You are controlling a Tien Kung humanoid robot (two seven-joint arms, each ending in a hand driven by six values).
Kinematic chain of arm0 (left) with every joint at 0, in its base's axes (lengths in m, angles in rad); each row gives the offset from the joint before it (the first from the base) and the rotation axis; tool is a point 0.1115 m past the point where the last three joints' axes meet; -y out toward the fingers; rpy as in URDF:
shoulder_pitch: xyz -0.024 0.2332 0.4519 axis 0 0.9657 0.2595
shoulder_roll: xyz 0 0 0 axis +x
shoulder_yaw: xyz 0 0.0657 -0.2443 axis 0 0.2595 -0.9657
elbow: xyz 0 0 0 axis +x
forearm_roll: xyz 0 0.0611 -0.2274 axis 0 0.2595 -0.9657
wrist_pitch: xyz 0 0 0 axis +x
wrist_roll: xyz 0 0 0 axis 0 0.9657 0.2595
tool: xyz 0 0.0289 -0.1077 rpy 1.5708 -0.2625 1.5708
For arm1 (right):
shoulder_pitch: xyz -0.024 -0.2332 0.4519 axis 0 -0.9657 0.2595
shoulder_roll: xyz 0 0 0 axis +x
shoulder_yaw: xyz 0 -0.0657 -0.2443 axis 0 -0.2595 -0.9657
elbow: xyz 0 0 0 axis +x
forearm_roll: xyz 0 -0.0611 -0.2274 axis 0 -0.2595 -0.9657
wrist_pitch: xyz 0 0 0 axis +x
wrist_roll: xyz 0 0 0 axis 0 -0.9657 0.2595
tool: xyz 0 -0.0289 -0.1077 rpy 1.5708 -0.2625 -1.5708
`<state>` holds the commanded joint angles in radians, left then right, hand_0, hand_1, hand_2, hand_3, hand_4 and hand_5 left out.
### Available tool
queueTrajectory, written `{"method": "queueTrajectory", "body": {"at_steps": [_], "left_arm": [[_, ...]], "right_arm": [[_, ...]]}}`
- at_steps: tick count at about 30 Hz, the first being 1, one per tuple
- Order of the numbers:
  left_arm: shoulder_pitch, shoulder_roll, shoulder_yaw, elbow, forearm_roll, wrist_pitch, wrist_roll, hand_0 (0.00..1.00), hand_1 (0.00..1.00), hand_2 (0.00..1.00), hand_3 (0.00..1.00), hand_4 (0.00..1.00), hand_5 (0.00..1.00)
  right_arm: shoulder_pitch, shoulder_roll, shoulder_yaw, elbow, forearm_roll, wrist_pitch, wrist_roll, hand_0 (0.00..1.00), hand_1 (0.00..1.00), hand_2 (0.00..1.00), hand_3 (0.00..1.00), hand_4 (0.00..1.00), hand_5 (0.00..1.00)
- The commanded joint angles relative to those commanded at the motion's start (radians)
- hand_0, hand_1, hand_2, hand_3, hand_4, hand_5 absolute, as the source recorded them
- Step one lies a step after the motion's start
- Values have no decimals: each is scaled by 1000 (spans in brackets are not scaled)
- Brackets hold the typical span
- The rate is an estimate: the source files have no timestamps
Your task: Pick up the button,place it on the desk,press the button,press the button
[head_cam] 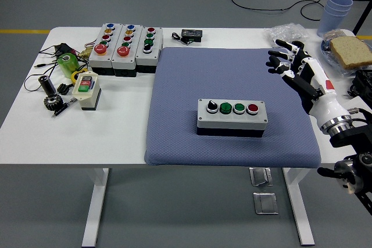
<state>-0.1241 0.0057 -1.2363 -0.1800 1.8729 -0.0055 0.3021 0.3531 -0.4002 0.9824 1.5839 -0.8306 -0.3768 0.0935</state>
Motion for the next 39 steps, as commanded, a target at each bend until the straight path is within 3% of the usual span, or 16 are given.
{"method": "queueTrajectory", "body": {"at_steps": [5,10,11,13,19,39], "left_arm": [[-4,0,0,0,-2,-1,0,644,606,602,565,312,858],[-6,1,1,0,-4,-1,-1,644,606,602,565,312,858],[-6,1,1,0,-5,0,-1,644,606,601,565,311,856],[-6,1,1,0,-7,0,-1,644,606,601,565,311,856],[-7,1,3,0,-7,-1,-1,644,606,602,565,311,855],[-14,1,6,0,-15,-1,-2,644,606,601,565,312,860]], "right_arm": [[-2,2,5,-4,56,-2,7,720,699,768,781,778,405],[-2,10,18,-19,241,17,38,720,699,768,781,778,405],[-2,12,24,-26,280,22,47,731,728,767,749,688,420],[-3,15,32,-40,365,29,56,731,728,767,749,688,420],[-6,23,53,-81,479,61,57,740,734,767,745,683,434],[-4,37,101,-207,571,130,18,713,692,741,696,724,408]]}}
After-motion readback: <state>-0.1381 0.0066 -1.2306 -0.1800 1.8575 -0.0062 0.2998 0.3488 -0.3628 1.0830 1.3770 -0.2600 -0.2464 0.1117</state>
